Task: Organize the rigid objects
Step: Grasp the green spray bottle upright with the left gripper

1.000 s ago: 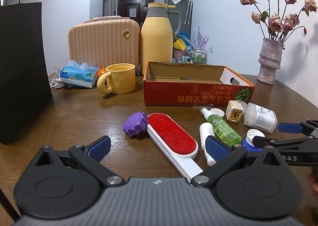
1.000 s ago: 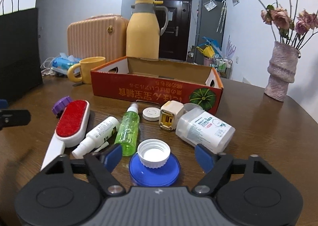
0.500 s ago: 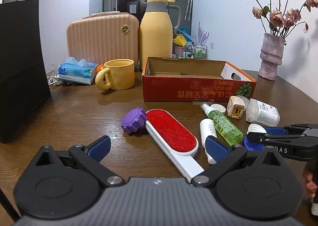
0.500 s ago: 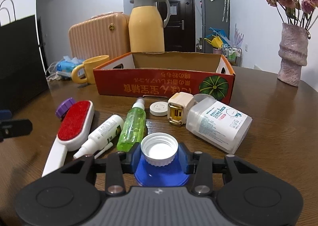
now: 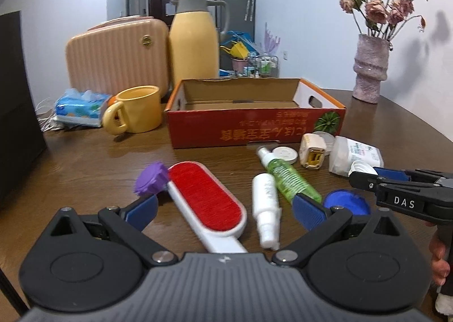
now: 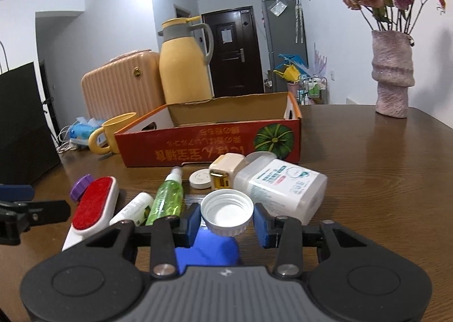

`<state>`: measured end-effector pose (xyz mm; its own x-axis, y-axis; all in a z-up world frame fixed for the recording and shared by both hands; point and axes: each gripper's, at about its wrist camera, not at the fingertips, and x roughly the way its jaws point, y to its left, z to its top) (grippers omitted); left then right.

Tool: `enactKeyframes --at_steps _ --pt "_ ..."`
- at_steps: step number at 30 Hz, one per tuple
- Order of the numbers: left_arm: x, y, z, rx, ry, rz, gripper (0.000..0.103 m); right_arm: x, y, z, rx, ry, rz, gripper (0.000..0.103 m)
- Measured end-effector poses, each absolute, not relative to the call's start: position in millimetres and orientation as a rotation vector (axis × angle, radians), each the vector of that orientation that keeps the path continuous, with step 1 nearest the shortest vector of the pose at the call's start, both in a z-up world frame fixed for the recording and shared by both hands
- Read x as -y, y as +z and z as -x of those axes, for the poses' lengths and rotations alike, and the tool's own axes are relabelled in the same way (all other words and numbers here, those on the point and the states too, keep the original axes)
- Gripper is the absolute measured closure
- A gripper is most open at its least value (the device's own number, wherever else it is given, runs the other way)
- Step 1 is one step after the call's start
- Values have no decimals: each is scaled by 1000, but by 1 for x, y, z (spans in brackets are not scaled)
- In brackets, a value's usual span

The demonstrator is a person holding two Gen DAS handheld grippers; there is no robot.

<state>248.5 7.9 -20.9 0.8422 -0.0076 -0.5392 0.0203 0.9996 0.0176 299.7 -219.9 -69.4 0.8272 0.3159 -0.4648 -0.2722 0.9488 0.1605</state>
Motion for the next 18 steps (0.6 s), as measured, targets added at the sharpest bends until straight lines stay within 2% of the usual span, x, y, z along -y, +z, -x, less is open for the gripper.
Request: enactKeyframes --at_steps 15,18 --pt "47 -26 -300 -637 -33 -47 0 260 -71 -301 -473 225 -182 64" --pt "55 -28 -309 -648 -30 -52 4 265 -72 -301 -460 198 -185 64"
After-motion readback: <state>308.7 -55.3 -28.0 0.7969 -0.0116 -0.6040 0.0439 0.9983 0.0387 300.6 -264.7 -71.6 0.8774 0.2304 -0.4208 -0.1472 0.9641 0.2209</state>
